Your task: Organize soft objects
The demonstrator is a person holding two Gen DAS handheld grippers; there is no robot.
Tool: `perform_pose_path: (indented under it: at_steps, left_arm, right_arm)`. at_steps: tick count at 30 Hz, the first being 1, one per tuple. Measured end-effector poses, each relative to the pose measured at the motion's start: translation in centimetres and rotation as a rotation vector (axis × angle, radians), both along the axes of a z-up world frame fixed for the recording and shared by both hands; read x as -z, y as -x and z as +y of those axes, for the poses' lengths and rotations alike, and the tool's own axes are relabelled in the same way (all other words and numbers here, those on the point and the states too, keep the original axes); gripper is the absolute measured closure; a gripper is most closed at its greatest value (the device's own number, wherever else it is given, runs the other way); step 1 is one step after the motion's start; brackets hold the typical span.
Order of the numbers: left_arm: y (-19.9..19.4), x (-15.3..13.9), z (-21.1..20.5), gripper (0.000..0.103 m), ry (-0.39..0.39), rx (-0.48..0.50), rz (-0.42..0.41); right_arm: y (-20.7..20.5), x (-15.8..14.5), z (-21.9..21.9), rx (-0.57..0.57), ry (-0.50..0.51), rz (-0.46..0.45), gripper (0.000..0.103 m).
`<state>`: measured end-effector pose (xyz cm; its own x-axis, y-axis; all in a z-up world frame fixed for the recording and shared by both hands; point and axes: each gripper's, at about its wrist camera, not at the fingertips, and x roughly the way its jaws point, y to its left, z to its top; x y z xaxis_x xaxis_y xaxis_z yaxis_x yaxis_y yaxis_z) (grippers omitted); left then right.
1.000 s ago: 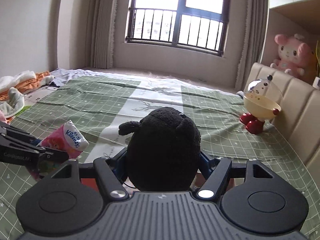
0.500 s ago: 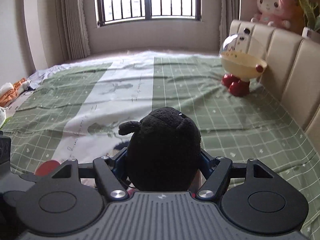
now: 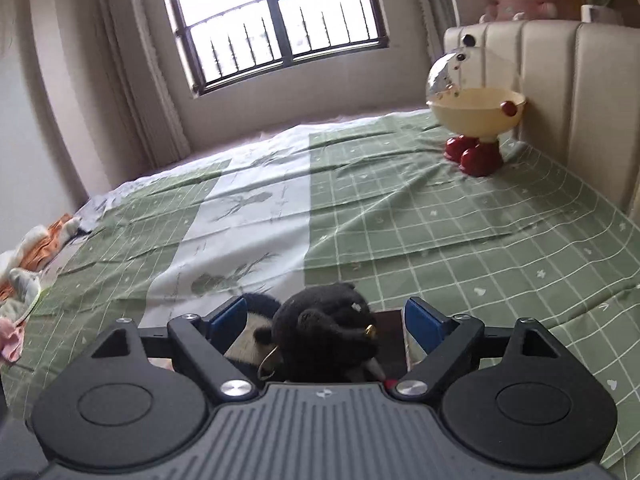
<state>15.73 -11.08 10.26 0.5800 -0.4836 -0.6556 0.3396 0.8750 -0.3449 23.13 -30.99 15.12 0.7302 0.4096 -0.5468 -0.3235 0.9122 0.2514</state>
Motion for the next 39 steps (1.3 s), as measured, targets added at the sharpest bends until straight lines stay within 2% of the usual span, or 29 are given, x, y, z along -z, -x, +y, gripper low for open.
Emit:
perform_pose_path:
  at_steps: [1, 2, 3, 5, 7, 9, 10, 11, 13, 14, 15, 17, 20, 24, 27, 30, 32, 35, 36, 37, 39]
  left_arm:
    - [-0.2, 0.6, -0.5, 0.075, -0.05, -0.019, 0.006]
    - [-0.3, 1.0, -0.6, 0.075, -0.068, -0.04, 0.011]
    - [-0.4, 1.4, -0.4, 0.075, -0.059, -0.058, 0.019]
    - [-0.6, 2.0, 0.5, 0.075, -0.022, -0.089, 0.035]
    - [-0.9, 2.4, 1.2, 0.078, -0.017, -0.101, 0.041]
    - [-1.1, 2.8, 1.7, 0.08, -0.027, -0.109, 0.039]
    - [-1.1, 3.0, 1.8, 0.081, -0.025, -0.109, 0.035]
    - [-1.3, 3.2, 1.9, 0.081, -0.023, -0.106, 0.037]
    - [-1.5, 3.2, 2.1, 0.081, -0.017, -0.097, 0.04]
    - [-1.2, 3.1, 2.3, 0.08, -0.01, -0.092, 0.032]
    - [-0.8, 2.8, 2.6, 0.08, -0.008, -0.088, 0.014]
    - [0.6, 2.2, 3.3, 0.08, -0.015, -0.091, -0.036]
    - [3.7, 1.0, 4.9, 0.079, -0.037, -0.107, -0.111]
    - [9.0, 1.1, 7.2, 0.079, -0.141, -0.12, -0.194]
    - [12.4, 3.1, 9.1, 0.079, -0.229, -0.162, -0.204]
    - [14.2, 6.2, 11.0, 0.079, -0.244, -0.21, -0.143]
    - [14.7, 8.4, 12.0, 0.079, -0.231, -0.233, -0.106]
    - [15.8, 9.6, 12.4, 0.079, -0.192, -0.246, -0.183]
    - [15.8, 9.7, 12.4, 0.079, -0.187, -0.252, -0.184]
    - [15.8, 9.6, 12.4, 0.079, -0.177, -0.252, -0.182]
    - [15.6, 9.7, 12.2, 0.078, -0.147, -0.245, -0.177]
  right_arm:
    - [-0.5, -0.2, 0.0, 0.029, 0.005, -0.007, 0.024]
    - [-1.1, -0.2, 0.3, 0.05, 0.014, -0.01, 0.034]
    - [-1.8, 0.0, 0.6, 0.06, 0.027, -0.007, 0.042]
    - [-3.3, 0.8, 1.7, 0.066, 0.067, -0.002, 0.048]
    - [-4.9, 2.0, 3.2, 0.064, 0.111, 0.008, 0.06]
    - [-6.5, 4.2, 4.4, 0.044, 0.12, 0.102, 0.059]
    - [-6.9, 5.5, 5.0, 0.086, 0.161, 0.123, 0.058]
    - [-6.7, 6.2, 5.6, 0.114, 0.212, 0.099, 0.055]
    - [-5.4, 6.5, 5.7, 0.099, 0.231, 0.033, 0.053]
    - [-4.7, 6.1, 5.6, 0.096, 0.233, 0.008, 0.047]
    - [-3.9, 5.6, 5.6, 0.094, 0.243, -0.013, 0.036]
    - [-2.1, 4.3, 5.6, 0.082, 0.257, -0.042, 0.025]
    - [2.0, 2.0, 5.7, 0.122, 0.246, -0.115, 0.015]
    - [8.7, 0.9, 6.8, 0.156, 0.179, -0.161, 0.0]
    - [13.5, 2.7, 8.8, 0.162, 0.151, -0.192, 0.0]
    - [16.5, 6.4, 11.9, 0.157, 0.219, -0.123, 0.0]
    - [17.5, 9.8, 13.5, 0.148, 0.251, -0.022, 0.0]
    - [17.9, 14.0, 14.8, 0.154, 0.327, 0.104, 0.0]
    - [18.1, 15.2, 14.8, 0.165, 0.347, 0.121, 0.0]
    - [18.7, 15.6, 14.3, 0.172, 0.316, 0.091, 0.0]
    - [19.1, 15.6, 13.6, 0.211, 0.273, 0.101, 0.0]
